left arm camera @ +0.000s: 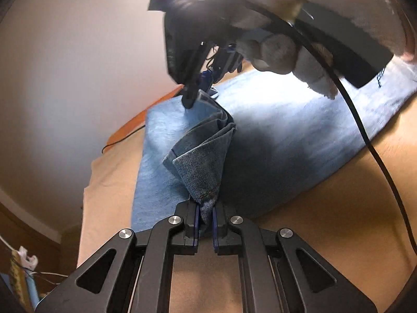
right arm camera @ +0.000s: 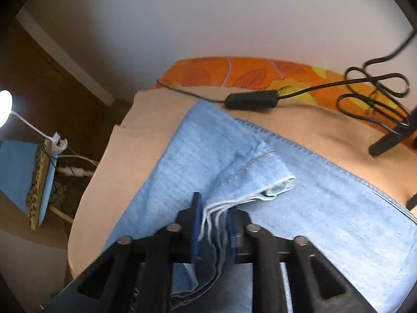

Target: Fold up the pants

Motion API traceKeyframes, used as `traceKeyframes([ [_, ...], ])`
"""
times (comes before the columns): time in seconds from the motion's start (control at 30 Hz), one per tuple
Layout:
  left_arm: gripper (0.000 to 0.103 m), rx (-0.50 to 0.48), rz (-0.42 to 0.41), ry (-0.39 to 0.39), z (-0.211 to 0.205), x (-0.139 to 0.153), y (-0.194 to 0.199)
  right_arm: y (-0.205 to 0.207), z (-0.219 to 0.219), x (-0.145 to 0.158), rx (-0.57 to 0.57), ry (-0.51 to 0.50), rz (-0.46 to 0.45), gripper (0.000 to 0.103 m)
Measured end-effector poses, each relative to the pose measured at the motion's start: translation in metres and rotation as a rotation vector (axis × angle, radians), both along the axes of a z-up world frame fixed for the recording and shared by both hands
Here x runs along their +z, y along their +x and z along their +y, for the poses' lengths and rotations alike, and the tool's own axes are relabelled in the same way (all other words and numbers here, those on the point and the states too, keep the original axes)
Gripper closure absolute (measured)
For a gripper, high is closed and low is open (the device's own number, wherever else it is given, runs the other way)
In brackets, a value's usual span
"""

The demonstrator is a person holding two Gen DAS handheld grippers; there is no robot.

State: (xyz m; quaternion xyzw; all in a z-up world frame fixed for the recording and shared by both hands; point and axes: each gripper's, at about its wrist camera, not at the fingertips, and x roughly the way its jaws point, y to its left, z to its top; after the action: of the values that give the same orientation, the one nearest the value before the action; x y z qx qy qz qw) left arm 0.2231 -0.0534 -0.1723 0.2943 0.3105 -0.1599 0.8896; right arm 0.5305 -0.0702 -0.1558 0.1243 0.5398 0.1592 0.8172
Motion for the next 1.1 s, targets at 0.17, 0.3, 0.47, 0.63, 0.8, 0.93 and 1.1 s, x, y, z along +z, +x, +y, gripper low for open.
traceKeyframes([
  [0.17, 0.097, -0.028, -0.003, -0.004, -0.029, 0.012, -0.010, -0.003, -0.029, 0.008, -0.060, 0.031, -0.037, 0.097],
  [0.3, 0.097, -0.072, 0.029, -0.019, -0.058, 0.013, -0.019, -0.016, -0.051, 0.020, -0.082, 0.009, -0.069, 0.097],
  [0.47, 0.097, -0.120, 0.060, -0.039, -0.095, 0.013, -0.034, -0.027, -0.082, 0.024, -0.129, 0.018, -0.075, 0.098],
  [0.63, 0.097, -0.118, 0.109, -0.099, -0.096, 0.016, -0.034, -0.037, -0.107, 0.022, -0.146, 0.034, -0.066, 0.098],
  [0.8, 0.096, -0.096, 0.184, -0.225, -0.063, 0.024, -0.016, -0.033, -0.108, 0.006, -0.143, 0.053, -0.032, 0.098],
  [0.93, 0.084, -0.141, 0.220, -0.240, -0.071, 0.025, -0.005, -0.028, -0.106, -0.003, -0.128, 0.057, -0.019, 0.098],
  [1.1, 0.071, -0.237, 0.273, -0.141, -0.111, 0.007, -0.007, -0.025, -0.109, -0.010, -0.123, 0.067, -0.006, 0.098],
])
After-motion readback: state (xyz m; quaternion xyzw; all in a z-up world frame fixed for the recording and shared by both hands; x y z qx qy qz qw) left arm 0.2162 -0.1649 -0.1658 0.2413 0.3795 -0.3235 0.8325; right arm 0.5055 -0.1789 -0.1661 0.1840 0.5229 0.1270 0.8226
